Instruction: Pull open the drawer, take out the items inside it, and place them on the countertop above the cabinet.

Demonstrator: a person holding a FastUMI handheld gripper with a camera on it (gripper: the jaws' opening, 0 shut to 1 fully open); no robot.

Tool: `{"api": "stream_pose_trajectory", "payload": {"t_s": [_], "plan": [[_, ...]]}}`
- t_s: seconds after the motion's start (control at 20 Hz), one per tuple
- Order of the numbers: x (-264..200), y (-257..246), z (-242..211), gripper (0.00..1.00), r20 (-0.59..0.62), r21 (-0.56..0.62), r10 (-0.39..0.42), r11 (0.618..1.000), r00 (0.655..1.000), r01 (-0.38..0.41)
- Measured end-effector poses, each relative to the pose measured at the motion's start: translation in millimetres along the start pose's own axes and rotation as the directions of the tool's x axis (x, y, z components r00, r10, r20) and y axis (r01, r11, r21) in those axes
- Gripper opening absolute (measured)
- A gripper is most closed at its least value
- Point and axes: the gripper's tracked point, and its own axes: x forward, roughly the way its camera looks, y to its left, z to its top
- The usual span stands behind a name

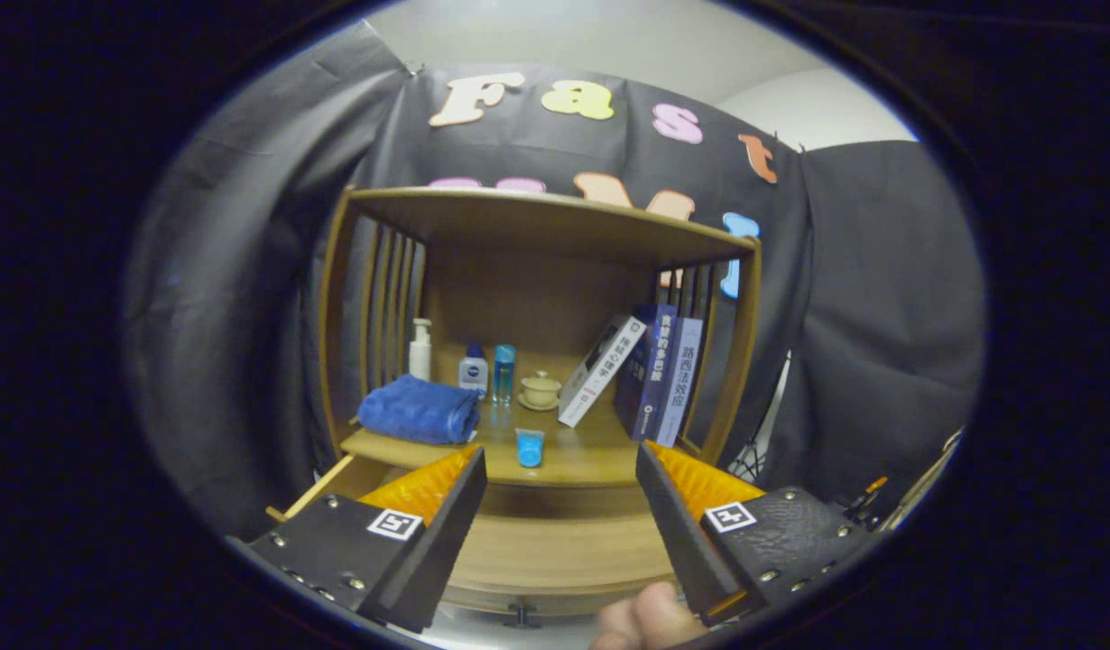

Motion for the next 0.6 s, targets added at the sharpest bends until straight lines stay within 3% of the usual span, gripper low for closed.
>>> {"api": "stream_pose_trajectory", "payload": {"t_s": [0.3, 0.6], "plan": [[-20, -3, -56, 0.99, -0.062, 0.098, -0.011, 0.995, 0.998, 0.017], [-14, -20, -126, 0.99, -0.105, 0.082, -0.041, 0.995, 0.994, 0.049]]}}
